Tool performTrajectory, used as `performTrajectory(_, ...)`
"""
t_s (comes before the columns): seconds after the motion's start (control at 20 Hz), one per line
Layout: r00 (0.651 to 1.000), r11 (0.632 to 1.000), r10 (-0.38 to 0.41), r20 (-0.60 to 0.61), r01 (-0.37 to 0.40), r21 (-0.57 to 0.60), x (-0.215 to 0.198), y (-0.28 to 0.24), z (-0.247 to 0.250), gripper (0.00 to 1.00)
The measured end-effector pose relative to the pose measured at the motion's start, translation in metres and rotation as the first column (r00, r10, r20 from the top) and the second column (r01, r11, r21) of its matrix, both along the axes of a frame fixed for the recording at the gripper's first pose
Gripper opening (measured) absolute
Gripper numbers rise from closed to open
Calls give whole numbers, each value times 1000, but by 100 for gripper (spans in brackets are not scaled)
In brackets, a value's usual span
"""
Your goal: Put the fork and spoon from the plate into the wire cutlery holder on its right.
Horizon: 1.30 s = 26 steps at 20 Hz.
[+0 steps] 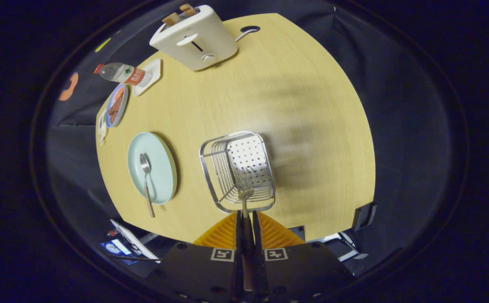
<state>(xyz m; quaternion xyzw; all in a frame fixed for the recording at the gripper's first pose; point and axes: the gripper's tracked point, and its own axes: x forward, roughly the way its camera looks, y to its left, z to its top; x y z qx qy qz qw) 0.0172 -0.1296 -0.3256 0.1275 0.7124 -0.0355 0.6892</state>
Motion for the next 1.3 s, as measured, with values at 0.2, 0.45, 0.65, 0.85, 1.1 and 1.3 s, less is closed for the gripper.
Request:
performTrajectory(0.2,998,1000,15,54,-15,-2,0,1,9,21)
performTrajectory(0.45,974,997,69,216,-63,-36,8,6,34,57)
performTrajectory(0.65,899,989,146,413,-118,-93,20,20,70,79)
performTrajectory(0.85,804,982,183,566,-124,-141,18,46,106,87)
performTrajectory(1.1,697,972,233,678,-147,-183,0,107,117,90)
performTrajectory(1.3,655,971,238,717,-171,-166,-7,170,105,90)
